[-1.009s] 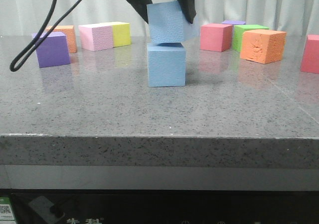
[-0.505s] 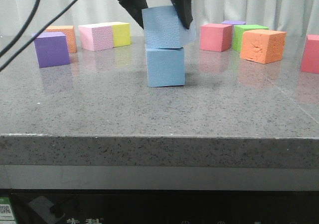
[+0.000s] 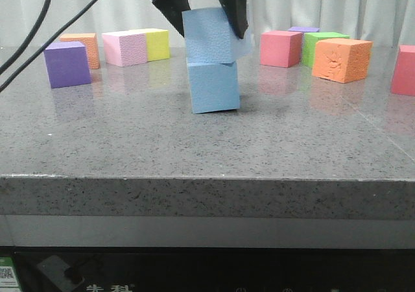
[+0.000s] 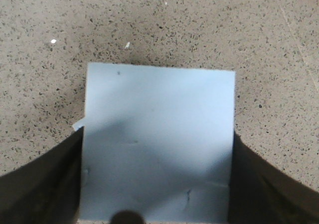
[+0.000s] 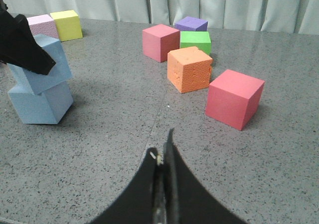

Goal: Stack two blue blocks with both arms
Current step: 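Lower the held cube onto the placed blue cube and open the left gripper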

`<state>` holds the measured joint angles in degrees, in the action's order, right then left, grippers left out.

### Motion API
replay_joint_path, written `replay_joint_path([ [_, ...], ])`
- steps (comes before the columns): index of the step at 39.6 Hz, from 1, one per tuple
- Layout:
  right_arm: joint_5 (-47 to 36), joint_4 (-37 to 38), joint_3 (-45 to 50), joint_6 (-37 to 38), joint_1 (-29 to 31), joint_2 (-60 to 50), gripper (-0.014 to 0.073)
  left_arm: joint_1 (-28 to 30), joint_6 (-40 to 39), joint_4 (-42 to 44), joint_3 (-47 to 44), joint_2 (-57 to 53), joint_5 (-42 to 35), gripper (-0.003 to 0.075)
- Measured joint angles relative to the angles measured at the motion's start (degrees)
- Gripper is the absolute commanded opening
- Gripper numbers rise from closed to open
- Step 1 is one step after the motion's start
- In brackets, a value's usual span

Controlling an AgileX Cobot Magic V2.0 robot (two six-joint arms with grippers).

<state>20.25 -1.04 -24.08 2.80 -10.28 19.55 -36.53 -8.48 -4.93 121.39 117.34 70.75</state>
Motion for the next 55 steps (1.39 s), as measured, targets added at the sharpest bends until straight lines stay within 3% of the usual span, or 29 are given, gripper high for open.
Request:
replay_joint_path([
  [50, 0.00, 0.00, 0.00, 0.00, 0.00, 0.00, -0.0069, 0.00, 0.00, 0.98, 1.47, 0.00, 1.26, 0.0444],
  [55, 0.00, 0.00, 0.00, 0.00, 0.00, 0.00, -0.0069, 0.00, 0.00, 0.98, 1.47, 0.00, 1.26, 0.0487],
])
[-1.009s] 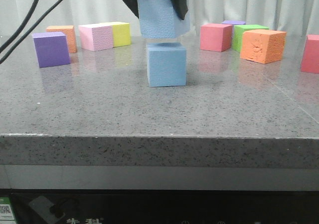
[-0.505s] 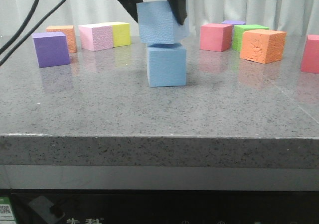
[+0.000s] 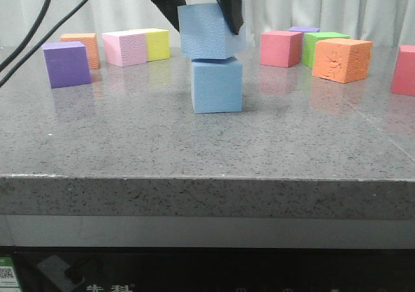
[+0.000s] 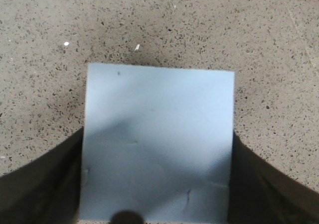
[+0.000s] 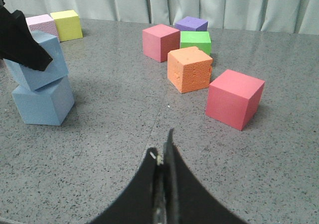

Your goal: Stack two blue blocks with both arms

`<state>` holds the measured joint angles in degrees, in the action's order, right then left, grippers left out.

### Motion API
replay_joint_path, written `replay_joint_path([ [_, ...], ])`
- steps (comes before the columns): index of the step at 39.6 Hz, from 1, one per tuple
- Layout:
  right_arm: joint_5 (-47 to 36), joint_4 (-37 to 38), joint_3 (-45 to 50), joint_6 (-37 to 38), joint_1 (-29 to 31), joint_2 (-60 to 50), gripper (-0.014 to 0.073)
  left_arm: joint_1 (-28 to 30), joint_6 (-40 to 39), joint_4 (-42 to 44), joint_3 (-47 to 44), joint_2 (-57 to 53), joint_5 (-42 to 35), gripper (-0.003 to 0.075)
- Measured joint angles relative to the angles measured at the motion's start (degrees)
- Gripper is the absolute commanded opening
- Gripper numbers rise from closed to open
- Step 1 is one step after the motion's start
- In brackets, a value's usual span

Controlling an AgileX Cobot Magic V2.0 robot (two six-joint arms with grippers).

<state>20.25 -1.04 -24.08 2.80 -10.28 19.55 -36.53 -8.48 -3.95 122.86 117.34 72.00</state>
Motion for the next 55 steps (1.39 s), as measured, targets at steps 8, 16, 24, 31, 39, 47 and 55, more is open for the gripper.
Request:
replay_joint_path([
  [8, 0.00, 0.00, 0.00, 0.00, 0.00, 0.00, -0.0069, 0.00, 0.00, 0.00, 0.00, 0.00, 0.00, 0.0601],
  [16, 0.00, 0.00, 0.00, 0.00, 0.00, 0.00, -0.0069, 0.00, 0.00, 0.00, 0.00, 0.00, 0.00, 0.0601],
  [24, 0.00, 0.00, 0.00, 0.00, 0.00, 0.00, -0.0069, 0.00, 0.00, 0.00, 0.00, 0.00, 0.00, 0.0601],
  [31, 0.00, 0.00, 0.00, 0.00, 0.00, 0.00, -0.0069, 0.00, 0.00, 0.00, 1.47, 0.00, 0.00, 0.0601],
  [39, 0.00, 0.00, 0.00, 0.00, 0.00, 0.00, -0.0069, 0.00, 0.00, 0.00, 2.57, 0.00, 0.00, 0.0601],
  [47, 0.00, 0.00, 0.00, 0.00, 0.00, 0.00, -0.0069, 0.00, 0.00, 1.12, 2.57, -0.53, 0.00, 0.0601],
  [55, 0.00, 0.00, 0.00, 0.00, 0.00, 0.00, -0.0069, 0.00, 0.00, 5.72, 2.70, -2.95, 0.00, 0.0535],
])
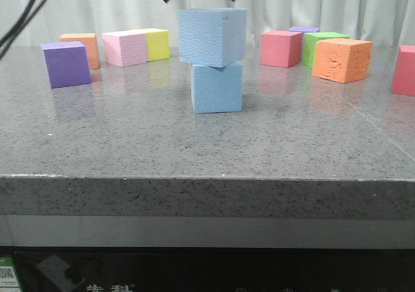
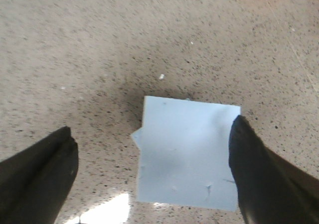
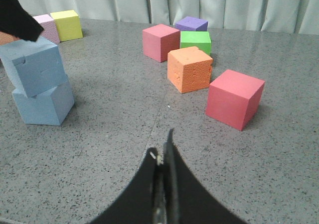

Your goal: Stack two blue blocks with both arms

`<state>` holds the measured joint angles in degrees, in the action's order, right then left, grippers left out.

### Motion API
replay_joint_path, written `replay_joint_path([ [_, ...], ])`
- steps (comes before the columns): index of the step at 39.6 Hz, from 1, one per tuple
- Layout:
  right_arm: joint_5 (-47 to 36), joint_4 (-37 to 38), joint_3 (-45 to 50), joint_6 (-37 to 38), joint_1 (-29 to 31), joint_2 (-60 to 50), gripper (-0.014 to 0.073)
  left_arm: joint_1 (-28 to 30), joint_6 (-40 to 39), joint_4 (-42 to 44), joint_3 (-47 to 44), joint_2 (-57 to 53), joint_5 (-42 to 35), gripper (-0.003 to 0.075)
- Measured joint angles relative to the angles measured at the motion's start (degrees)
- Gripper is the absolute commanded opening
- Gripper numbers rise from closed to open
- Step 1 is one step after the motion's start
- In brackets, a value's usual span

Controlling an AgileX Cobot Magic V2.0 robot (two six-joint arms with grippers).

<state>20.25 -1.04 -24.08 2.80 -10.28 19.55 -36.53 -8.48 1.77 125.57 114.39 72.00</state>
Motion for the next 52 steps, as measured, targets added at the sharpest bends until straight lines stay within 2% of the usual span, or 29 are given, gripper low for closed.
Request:
replay_joint_path([
  [2, 0.00, 0.00, 0.00, 0.00, 0.00, 0.00, -0.0069, 0.00, 0.00, 0.49, 0.00, -0.44, 0.00, 0.0477],
  [10, 0.00, 0.00, 0.00, 0.00, 0.00, 0.00, -0.0069, 0.00, 0.00, 0.86, 0.00, -0.99, 0.00, 0.0100],
  [13, 0.00, 0.00, 0.00, 0.00, 0.00, 0.00, -0.0069, 0.00, 0.00, 0.79, 0.00, -1.03, 0.04, -0.0010],
  [23, 0.00, 0.00, 0.00, 0.00, 0.00, 0.00, -0.0069, 0.00, 0.00, 1.85, 0.00, -1.94, 0.13, -0.0018],
  [31, 0.00, 0.00, 0.00, 0.00, 0.00, 0.00, -0.0069, 1.60, 0.00, 3.97, -1.30, -7.31, 0.17, -0.0018],
  [37, 0.00, 0.00, 0.00, 0.00, 0.00, 0.00, -0.0069, 7.12, 0.00, 4.29, -6.98, -12.55, 0.17, -0.0018],
  [52, 0.00, 0.00, 0.00, 0.00, 0.00, 0.00, -0.0069, 23.16, 0.00, 5.13, -31.39, -31.36, 0.17, -0.0018],
])
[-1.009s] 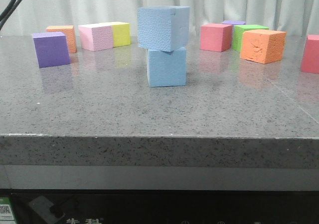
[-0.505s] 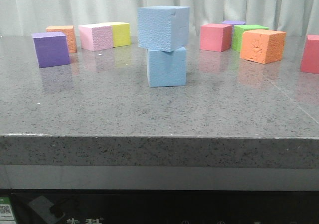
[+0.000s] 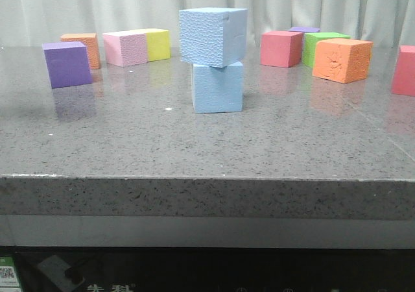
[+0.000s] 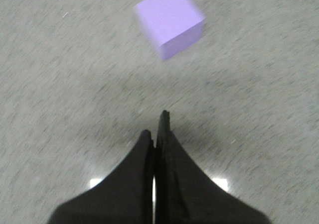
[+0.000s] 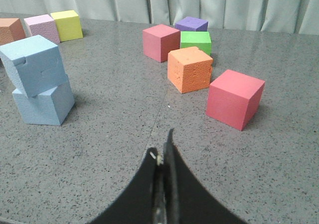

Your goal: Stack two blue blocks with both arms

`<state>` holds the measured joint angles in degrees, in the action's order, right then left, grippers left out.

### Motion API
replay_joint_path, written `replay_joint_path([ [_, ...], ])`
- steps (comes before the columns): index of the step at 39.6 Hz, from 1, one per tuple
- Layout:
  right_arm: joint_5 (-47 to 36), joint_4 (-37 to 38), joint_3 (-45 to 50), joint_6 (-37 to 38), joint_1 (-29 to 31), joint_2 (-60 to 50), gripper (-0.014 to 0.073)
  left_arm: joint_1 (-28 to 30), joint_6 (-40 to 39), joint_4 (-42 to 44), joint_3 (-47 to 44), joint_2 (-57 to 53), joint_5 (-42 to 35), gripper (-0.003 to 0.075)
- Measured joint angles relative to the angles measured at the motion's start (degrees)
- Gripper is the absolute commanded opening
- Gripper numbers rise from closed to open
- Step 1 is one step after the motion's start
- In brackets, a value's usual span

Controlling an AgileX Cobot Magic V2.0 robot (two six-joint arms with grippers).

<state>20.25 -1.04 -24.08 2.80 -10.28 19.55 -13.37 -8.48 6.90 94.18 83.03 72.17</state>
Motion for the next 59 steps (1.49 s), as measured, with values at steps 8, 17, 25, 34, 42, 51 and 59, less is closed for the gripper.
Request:
replay_joint_path([
  [8, 0.00, 0.00, 0.00, 0.00, 0.00, 0.00, -0.0069, 2.78, 0.00, 0.03, -14.81, -13.34, -7.37, -0.0018],
  [17, 0.00, 0.00, 0.00, 0.00, 0.00, 0.00, -0.0069, 2.78, 0.00, 0.03, -33.16, -31.68, -24.28, -0.0018],
  [25, 0.00, 0.00, 0.00, 0.00, 0.00, 0.00, -0.0069, 2.78, 0.00, 0.03, -46.83, -47.56, -34.60, -0.0018],
  [34, 0.00, 0.00, 0.00, 0.00, 0.00, 0.00, -0.0069, 2.92, 0.00, 0.47, -53.12, -57.40, -37.21, -0.0018],
  [42, 0.00, 0.00, 0.00, 0.00, 0.00, 0.00, -0.0069, 2.92, 0.00, 0.51, -54.25, -58.43, -37.47, -0.0018],
  [51, 0.00, 0.00, 0.00, 0.00, 0.00, 0.00, -0.0069, 2.92, 0.00, 0.60, -54.25, -58.43, -37.56, -0.0018],
  [59, 0.00, 0.00, 0.00, 0.00, 0.00, 0.00, -0.0069, 2.92, 0.00, 0.60, -54.25, -58.43, -37.56, -0.0018],
])
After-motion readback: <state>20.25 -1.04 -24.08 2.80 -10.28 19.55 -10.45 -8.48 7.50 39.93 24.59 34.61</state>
